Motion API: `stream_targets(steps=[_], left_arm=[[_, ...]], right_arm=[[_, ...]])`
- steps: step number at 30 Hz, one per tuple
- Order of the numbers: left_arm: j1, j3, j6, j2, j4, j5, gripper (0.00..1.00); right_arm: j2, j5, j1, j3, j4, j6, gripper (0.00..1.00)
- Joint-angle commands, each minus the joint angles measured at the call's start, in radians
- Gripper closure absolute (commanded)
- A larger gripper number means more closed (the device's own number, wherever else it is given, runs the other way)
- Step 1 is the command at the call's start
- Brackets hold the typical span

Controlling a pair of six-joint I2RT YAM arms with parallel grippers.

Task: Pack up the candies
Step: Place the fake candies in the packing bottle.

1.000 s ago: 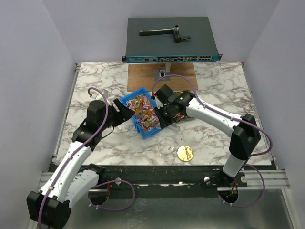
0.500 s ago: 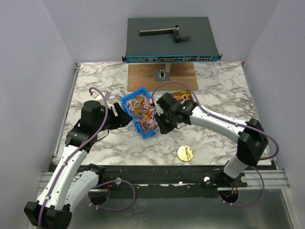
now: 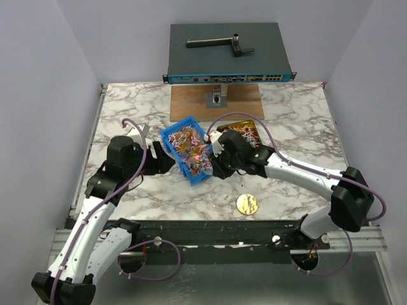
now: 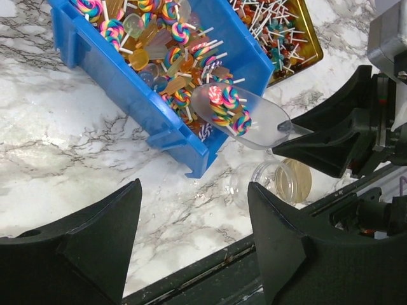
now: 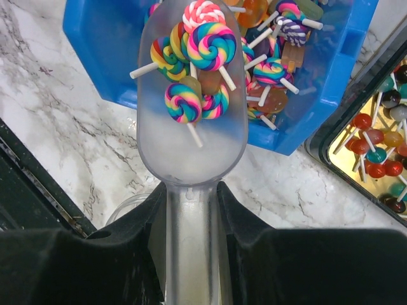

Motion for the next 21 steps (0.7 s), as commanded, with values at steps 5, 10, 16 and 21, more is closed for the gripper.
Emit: stream_targets(steps=[5, 10, 16, 21], left_arm=[[0.007, -0.029, 0.057, -0.031, 0.000, -0.039, 0.30], [0.007, -0.040, 0.059, -0.054, 0.000, -0.049, 0.30], [0.007, -0.042, 0.059, -0.060, 0.000, -0.052, 0.30], [0.007, -0.042, 0.059, -0.060, 0.000, -0.055, 0.30]], right_arm=[[-0.140, 0.007, 0.014, -0.106, 0.192, -0.082, 0.99], [-0.214, 0.028, 0.024, -0.134, 0.184, -0.081, 0.99], [-0.291, 0.129, 0.081, -0.144, 0.112, -0.041, 0.99], [-0.312, 0.269, 0.180, -0.109, -0.007, 0.040, 0.99]])
